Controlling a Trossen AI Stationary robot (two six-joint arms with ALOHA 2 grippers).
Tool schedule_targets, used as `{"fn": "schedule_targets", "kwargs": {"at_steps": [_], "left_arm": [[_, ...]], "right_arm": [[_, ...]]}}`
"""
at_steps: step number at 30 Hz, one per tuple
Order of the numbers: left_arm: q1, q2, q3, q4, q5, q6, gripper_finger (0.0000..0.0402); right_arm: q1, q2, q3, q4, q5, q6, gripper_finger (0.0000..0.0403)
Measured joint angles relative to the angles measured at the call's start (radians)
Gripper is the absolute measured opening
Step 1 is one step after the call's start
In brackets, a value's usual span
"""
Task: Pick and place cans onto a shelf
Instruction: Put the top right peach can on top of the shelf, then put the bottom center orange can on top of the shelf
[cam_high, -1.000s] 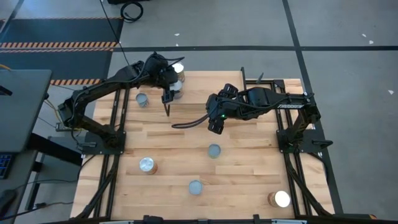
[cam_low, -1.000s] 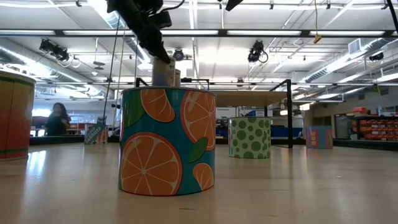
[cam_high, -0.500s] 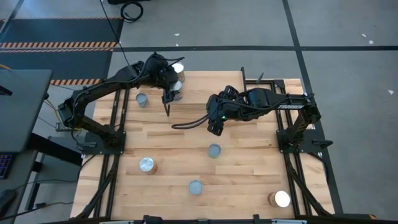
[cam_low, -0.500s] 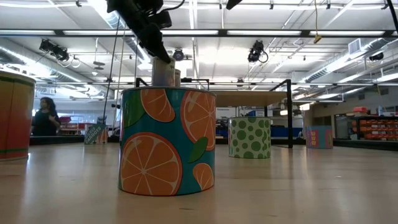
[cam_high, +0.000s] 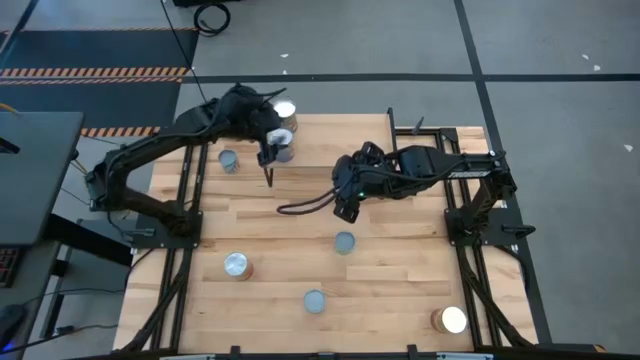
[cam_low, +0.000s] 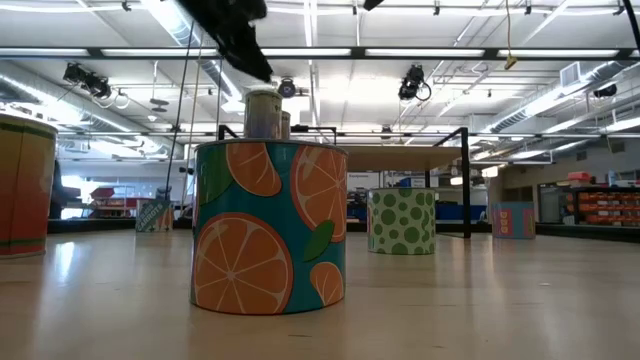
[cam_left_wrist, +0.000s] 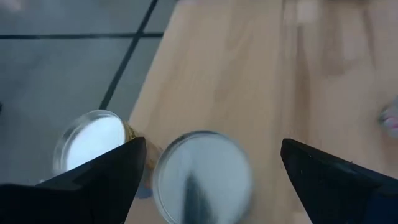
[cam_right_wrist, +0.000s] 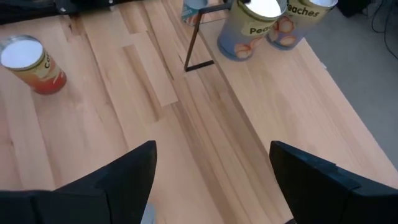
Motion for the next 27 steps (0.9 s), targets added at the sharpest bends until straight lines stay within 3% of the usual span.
{"fn": "schedule_targets", "kwargs": {"at_steps": [4, 8, 16, 21, 27], "left_arm": [[-0.074, -0.118, 0.0, -0.085, 0.113, -0.178, 0.038], [-0.231, -0.235, 0.0, -0.199, 0.204, -0.363, 0.038], [-0.634, -0.39, 0.0, -0.289, 0.2, -0.706, 0.038], [-0.784, -0.432, 0.0, -0.289, 0.186, -0.912, 0.038], [-0.909, -0.426, 0.0, -0.291, 0.086, -0.965, 0.038]], "right_arm": [[0.015, 0.0, -0.003, 0.047, 0.039, -0.047, 0.032], [0.062, -0.002, -0.066, 0.162, 0.059, -0.176, 0.032], [0.217, 0.0, -0.205, 0.231, -0.044, -0.134, 0.033], [0.29, -0.001, -0.273, 0.347, -0.061, -0.154, 0.0347], [0.295, 0.02, -0.431, 0.636, -0.182, -0.261, 0.0356]]}}
